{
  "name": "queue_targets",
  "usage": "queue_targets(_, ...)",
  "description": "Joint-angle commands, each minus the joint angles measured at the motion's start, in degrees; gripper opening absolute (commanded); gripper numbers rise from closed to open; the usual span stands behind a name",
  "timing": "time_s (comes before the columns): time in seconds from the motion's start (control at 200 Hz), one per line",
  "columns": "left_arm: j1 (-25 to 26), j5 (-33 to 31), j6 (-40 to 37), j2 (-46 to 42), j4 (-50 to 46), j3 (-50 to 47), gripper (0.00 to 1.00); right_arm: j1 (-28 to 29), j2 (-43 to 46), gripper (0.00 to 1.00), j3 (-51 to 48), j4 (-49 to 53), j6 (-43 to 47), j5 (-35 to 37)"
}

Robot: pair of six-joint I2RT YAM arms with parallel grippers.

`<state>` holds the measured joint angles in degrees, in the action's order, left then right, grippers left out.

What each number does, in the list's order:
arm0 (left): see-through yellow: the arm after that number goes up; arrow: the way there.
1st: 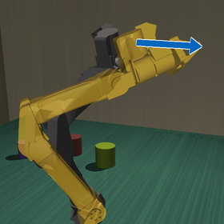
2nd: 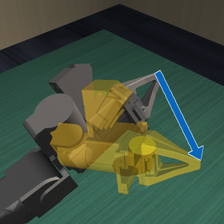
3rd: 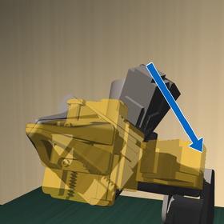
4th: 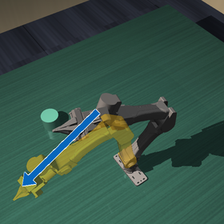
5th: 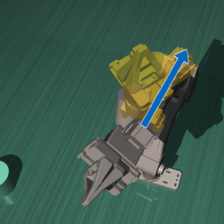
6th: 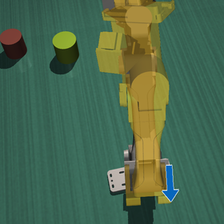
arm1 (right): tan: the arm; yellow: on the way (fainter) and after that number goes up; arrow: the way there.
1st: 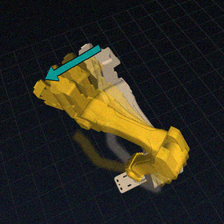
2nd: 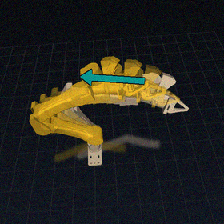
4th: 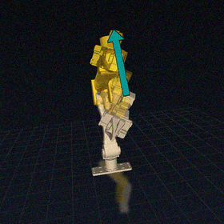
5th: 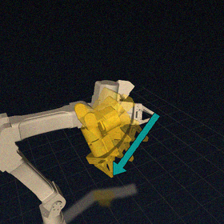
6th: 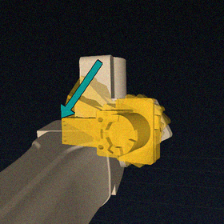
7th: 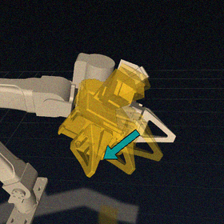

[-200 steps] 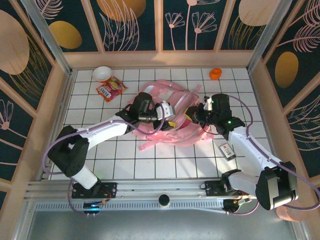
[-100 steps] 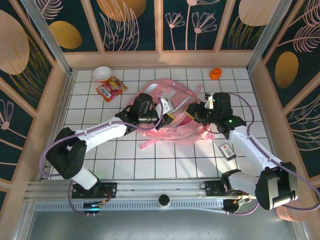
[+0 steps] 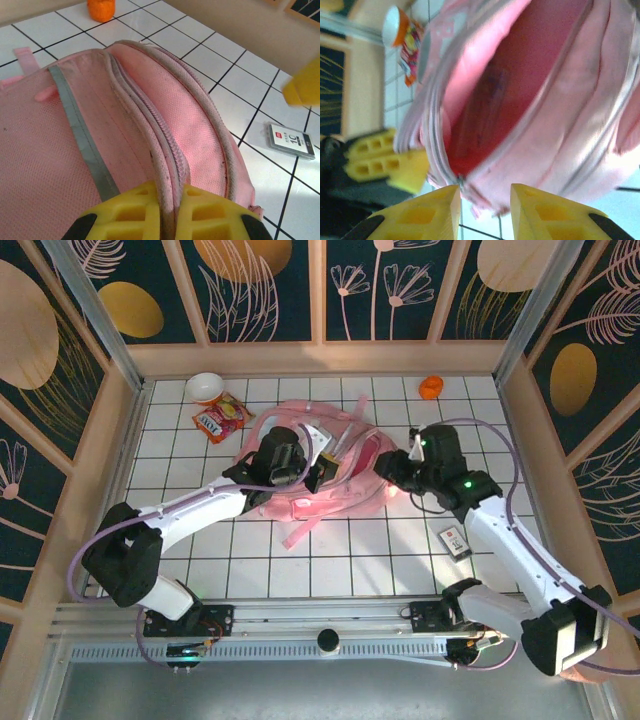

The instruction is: Pack the student bag

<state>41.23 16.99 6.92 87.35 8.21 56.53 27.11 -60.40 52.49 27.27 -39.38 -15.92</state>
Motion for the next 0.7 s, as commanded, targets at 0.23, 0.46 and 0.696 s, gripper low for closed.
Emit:
queue_targets(0.23,-0.7,3.0,2.2,0.3,-2.5,4.0,0.00,15.0,-6.8,0.32,1.7,1.7,4.7,17.1)
queue_targets(0.46,-0.7,3.6,2.5,1.2,-3.7,5.7,0.00,20.2,-14.9,0.32,4.8,0.0,10.1,20.7)
queue_targets(0.696,-0.6,5.1,2.3,1.7,-4.1,6.4,0.00,21.1,-18.6,0.33,6.5,-0.4,10.7,26.4)
